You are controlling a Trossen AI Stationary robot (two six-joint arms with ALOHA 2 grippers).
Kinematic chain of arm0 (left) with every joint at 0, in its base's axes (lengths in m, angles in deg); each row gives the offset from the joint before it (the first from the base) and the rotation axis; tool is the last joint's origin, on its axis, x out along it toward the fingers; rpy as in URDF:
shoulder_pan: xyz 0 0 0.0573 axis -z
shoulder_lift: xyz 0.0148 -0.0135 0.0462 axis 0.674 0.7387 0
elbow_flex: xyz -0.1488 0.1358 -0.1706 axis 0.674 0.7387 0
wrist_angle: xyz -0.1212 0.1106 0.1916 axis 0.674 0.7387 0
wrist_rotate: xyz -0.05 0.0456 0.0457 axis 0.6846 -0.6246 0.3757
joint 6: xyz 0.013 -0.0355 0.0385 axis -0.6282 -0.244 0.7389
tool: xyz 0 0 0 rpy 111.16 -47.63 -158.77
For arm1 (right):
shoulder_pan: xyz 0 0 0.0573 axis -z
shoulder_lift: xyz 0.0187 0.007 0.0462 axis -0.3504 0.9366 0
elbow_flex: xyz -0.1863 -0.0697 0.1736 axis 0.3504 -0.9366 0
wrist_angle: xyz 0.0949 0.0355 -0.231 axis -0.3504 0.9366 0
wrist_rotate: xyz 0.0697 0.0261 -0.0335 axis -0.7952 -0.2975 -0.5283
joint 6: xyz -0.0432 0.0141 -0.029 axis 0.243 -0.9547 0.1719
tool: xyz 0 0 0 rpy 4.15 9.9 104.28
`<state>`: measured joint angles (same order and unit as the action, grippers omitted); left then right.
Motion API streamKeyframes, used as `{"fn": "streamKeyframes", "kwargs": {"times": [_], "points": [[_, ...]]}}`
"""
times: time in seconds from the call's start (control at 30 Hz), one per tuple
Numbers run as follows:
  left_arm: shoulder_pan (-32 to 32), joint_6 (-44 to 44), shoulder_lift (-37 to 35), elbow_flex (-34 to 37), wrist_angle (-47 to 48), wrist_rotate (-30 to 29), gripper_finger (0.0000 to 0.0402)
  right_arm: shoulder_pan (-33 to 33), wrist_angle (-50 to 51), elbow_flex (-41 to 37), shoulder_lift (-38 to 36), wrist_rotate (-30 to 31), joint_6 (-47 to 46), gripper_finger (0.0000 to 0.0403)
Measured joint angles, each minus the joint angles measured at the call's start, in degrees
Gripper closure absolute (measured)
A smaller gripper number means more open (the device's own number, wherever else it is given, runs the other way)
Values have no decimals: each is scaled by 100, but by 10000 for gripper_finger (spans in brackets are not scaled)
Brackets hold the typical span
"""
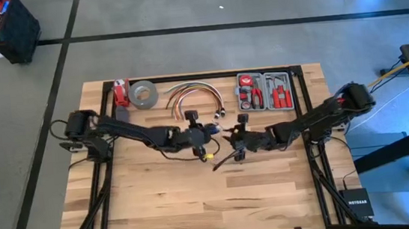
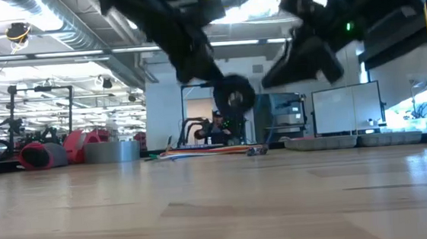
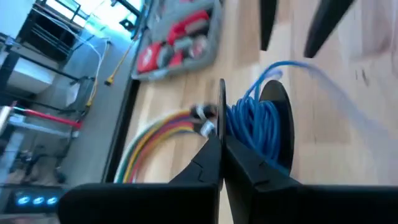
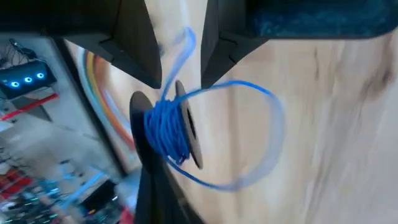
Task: Coil cords
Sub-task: Uncoil the blue wire from the black spool
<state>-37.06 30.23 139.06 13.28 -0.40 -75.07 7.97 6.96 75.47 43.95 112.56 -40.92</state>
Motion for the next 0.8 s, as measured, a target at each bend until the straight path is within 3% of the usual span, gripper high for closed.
{"fn": "streamKeyframes", "kwargs": {"times": [0.2,0.37,0.57,0.8], "points": [[-117,-491,-771,-7,357,542,401,132,317,3,-833,93,-205,283],[19,-677,-946,-7,629,567,401,528,447,4,-1214,-567,-591,248],[151,-724,-946,-7,685,538,401,782,616,7,-1160,-1562,-532,218],[270,-742,-946,-7,680,538,401,774,503,4,-682,-1375,-287,228]]}}
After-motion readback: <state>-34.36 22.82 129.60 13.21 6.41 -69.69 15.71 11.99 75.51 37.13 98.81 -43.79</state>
